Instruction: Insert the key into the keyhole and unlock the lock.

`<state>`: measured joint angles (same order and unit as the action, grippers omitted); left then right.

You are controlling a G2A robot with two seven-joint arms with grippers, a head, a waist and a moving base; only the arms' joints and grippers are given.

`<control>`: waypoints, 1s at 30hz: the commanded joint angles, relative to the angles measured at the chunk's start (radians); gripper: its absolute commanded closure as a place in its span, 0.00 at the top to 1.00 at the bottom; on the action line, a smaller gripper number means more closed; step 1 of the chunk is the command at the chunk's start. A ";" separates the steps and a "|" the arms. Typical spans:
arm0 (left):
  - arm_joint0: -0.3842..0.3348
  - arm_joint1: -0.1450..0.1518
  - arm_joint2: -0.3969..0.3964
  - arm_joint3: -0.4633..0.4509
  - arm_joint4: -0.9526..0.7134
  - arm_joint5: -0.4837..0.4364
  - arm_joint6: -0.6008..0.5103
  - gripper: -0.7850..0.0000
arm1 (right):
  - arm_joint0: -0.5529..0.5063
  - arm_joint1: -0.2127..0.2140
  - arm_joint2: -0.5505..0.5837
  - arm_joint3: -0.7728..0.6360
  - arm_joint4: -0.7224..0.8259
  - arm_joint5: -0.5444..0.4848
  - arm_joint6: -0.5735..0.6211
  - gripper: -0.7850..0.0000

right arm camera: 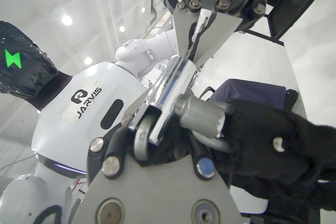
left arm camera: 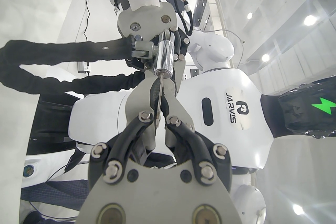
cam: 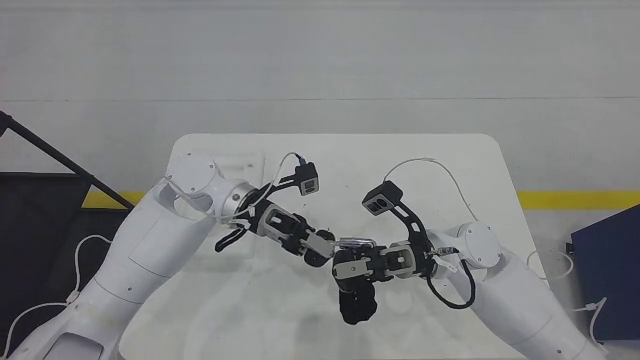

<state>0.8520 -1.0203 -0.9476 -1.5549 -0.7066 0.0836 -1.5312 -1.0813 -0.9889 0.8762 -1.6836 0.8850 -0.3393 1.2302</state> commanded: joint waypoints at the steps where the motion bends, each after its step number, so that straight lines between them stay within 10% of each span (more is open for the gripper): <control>1: 0.002 0.001 0.001 -0.001 -0.005 0.006 -0.005 1.00 | 0.000 0.000 0.000 0.000 0.000 0.000 0.000 0.00; 17: 0.037 0.027 -0.028 0.005 0.005 -0.021 -0.005 1.00 | 0.000 0.000 0.000 0.000 0.000 0.000 0.000 0.00; 30: 0.408 0.103 -0.323 -0.166 0.051 -0.072 0.175 1.00 | 0.000 0.000 0.000 0.000 0.000 0.000 0.000 0.00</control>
<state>1.1985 -0.9255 -1.2270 -1.6896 -0.6605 0.0161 -1.3791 -1.0813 -0.9888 0.8762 -1.6836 0.8850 -0.3393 1.2302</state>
